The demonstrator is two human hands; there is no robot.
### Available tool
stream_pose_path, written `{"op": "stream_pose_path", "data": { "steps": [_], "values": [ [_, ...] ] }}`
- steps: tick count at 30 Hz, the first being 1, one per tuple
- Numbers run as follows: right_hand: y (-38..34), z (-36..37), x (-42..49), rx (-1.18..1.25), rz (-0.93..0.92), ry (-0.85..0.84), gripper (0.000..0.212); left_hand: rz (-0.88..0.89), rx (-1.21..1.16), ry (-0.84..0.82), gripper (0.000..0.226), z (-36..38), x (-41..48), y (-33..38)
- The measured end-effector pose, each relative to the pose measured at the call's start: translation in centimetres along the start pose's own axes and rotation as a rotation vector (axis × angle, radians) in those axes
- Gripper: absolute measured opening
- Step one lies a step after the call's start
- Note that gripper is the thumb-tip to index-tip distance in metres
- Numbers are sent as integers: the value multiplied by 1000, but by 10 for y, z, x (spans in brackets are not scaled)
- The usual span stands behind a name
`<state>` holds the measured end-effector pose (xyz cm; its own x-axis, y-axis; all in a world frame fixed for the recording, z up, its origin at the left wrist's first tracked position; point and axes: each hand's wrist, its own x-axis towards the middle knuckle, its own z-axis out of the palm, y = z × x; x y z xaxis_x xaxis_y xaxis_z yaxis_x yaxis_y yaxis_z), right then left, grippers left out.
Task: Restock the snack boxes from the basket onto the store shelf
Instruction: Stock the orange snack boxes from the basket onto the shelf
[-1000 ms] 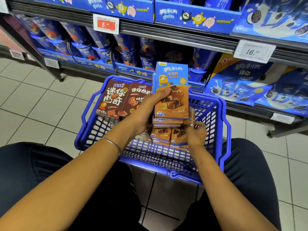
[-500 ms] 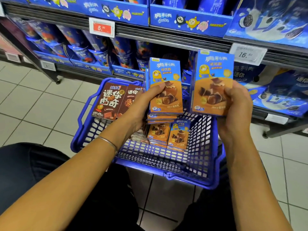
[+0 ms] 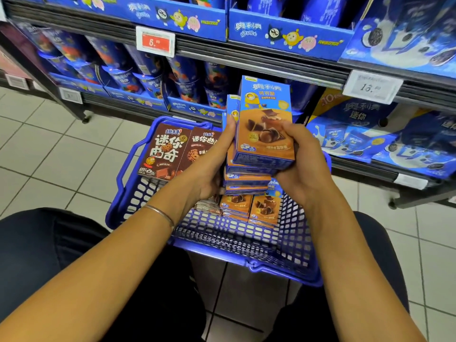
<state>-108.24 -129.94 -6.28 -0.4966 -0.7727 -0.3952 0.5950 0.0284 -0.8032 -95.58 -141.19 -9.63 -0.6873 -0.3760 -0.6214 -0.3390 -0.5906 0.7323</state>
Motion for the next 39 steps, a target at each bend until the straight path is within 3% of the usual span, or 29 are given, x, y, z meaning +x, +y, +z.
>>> {"op": "stream_pose_path", "data": {
  "steps": [3,11,14,17,20,22,26,31,36,39],
  "values": [
    [0,4,9,-25,4,27,34,0,-16,-35,103,1,5,5],
    [-15,21,26,-75,37,105,36,23,-144,-61,73,3,8,31],
    [-31,40,17,-103,71,118,34,10,-147,-68,72,-5,-6,39],
    [-52,59,1,-57,125,120,48,14,-96,-36,72,-8,-32,57],
    [-83,84,-27,10,140,110,49,7,-38,-15,87,1,-71,90],
    [-112,103,-52,60,143,112,48,10,-42,-3,90,15,-107,120],
    [-193,145,-116,106,126,86,37,39,-72,63,65,56,-194,191],
    [-318,211,-211,84,32,94,65,116,-114,22,78,122,-312,290],
    [-423,252,-292,57,-71,-37,45,254,-137,27,76,174,-417,381],
    [-472,273,-326,23,-182,-76,47,317,-122,28,70,201,-460,423]
  ]
}}
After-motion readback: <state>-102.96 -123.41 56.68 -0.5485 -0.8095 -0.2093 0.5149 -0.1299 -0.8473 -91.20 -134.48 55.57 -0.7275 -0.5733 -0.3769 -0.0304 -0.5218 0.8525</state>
